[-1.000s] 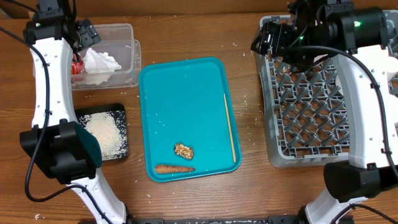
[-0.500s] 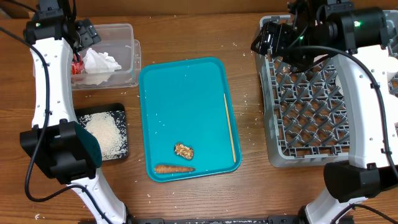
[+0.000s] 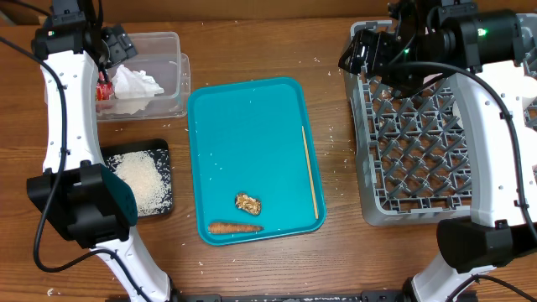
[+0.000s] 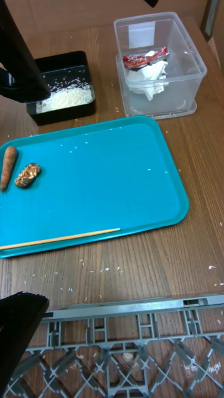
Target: Sort waste into correct bins and load items into the dishwasher
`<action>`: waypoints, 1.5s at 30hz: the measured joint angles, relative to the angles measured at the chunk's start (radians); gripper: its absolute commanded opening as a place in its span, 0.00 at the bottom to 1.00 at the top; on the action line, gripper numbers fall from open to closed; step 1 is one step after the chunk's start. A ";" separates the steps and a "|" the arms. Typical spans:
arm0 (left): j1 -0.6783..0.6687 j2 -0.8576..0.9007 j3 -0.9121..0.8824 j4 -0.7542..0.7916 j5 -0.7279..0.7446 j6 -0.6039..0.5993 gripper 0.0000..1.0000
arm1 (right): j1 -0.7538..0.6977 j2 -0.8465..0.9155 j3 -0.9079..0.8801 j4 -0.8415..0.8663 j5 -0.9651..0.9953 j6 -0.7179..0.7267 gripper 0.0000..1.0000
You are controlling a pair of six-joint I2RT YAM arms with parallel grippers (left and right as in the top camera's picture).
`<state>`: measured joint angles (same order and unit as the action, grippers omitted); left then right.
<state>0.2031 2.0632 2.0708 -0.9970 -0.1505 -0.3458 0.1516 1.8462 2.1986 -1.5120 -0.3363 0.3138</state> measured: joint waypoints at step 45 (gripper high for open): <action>-0.801 -0.266 -0.175 -0.691 0.195 -0.035 1.00 | 0.000 0.000 0.000 0.000 0.000 0.000 1.00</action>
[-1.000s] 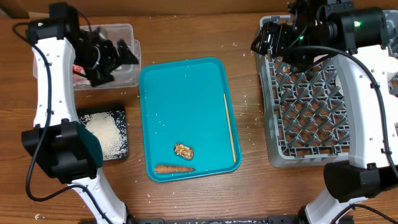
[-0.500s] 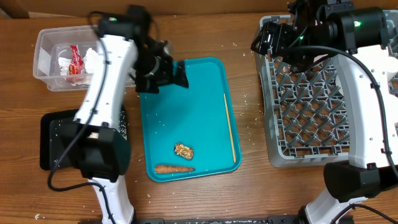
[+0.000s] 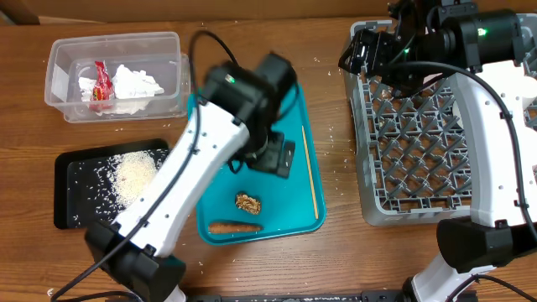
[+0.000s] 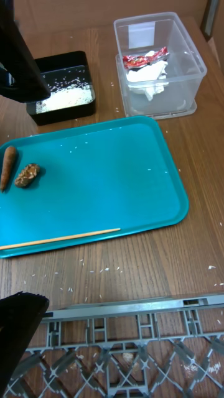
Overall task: Sort waste into correct bins and load items into the dishwasher
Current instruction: 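Move the left gripper from the bin over to the fried food piece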
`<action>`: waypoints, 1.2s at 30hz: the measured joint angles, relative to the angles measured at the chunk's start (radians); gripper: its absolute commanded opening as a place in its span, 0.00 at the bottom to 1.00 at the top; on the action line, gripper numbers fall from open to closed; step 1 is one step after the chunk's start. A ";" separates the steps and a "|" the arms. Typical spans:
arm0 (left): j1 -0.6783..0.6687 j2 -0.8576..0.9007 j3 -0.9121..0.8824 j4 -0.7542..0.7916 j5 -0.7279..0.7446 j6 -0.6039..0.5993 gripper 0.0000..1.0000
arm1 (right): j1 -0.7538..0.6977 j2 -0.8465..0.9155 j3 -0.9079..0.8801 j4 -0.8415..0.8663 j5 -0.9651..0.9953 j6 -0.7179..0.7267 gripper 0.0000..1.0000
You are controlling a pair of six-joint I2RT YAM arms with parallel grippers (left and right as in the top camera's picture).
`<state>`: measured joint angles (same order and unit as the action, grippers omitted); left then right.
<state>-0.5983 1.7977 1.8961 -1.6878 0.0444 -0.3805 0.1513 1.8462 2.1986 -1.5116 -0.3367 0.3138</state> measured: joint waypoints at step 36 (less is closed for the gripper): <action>0.024 -0.010 -0.564 0.361 -0.035 -0.077 0.99 | 0.000 0.000 0.000 0.001 0.000 0.000 1.00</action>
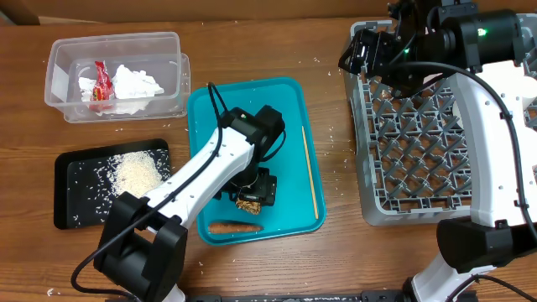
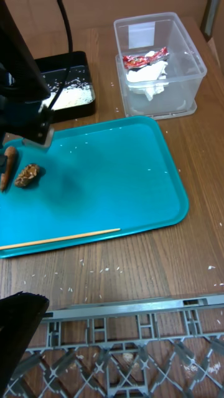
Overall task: Sort waste into correct bins and load items into the dishwasher
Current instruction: 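Move the left gripper from the bin over to the fried food piece, then lower the left gripper and grasp the brown fried food piece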
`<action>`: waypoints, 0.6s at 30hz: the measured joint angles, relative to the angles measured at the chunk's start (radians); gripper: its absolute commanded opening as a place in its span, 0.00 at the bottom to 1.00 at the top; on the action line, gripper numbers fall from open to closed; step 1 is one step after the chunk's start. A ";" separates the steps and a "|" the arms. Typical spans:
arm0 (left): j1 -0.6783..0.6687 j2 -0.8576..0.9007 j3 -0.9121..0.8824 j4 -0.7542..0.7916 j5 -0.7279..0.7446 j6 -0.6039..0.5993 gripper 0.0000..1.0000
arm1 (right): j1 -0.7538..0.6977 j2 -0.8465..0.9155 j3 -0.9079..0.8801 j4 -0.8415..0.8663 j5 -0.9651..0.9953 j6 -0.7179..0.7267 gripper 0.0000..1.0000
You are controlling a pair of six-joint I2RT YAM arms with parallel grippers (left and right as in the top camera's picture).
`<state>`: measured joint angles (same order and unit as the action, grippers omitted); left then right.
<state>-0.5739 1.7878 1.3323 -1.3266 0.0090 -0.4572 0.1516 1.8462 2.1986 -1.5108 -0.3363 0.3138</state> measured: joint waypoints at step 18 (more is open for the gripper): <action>0.033 0.000 -0.164 0.272 0.029 0.076 1.00 | 0.000 0.000 0.000 0.000 0.000 0.000 1.00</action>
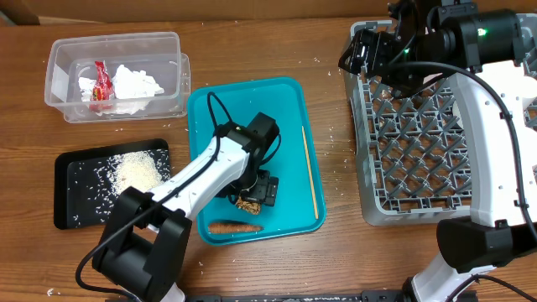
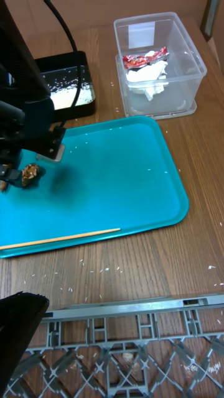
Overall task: Sort waste into correct bins and load items into the dishwasher
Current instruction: 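Lower the left gripper and grasp the brown fried food piece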
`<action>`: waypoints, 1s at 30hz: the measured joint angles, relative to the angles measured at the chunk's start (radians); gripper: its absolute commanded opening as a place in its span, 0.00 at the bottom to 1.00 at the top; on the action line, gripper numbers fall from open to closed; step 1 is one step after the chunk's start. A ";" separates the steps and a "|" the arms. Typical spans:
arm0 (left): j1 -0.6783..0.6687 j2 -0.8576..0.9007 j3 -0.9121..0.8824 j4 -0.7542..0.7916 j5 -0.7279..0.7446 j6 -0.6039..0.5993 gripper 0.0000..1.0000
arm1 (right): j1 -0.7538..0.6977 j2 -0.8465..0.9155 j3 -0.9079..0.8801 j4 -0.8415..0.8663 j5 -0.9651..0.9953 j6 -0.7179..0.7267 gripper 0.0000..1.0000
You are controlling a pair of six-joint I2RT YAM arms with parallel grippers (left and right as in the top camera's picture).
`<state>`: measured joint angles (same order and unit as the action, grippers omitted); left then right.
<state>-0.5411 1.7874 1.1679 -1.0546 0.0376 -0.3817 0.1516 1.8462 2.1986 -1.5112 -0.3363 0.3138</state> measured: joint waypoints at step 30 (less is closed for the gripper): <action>-0.049 -0.029 -0.167 0.236 0.002 0.105 0.94 | 0.000 0.000 0.000 0.000 0.000 0.000 1.00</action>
<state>-0.5900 1.7580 1.0008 -0.8185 0.0399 -0.2768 0.1513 1.8462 2.1986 -1.5112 -0.3367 0.3138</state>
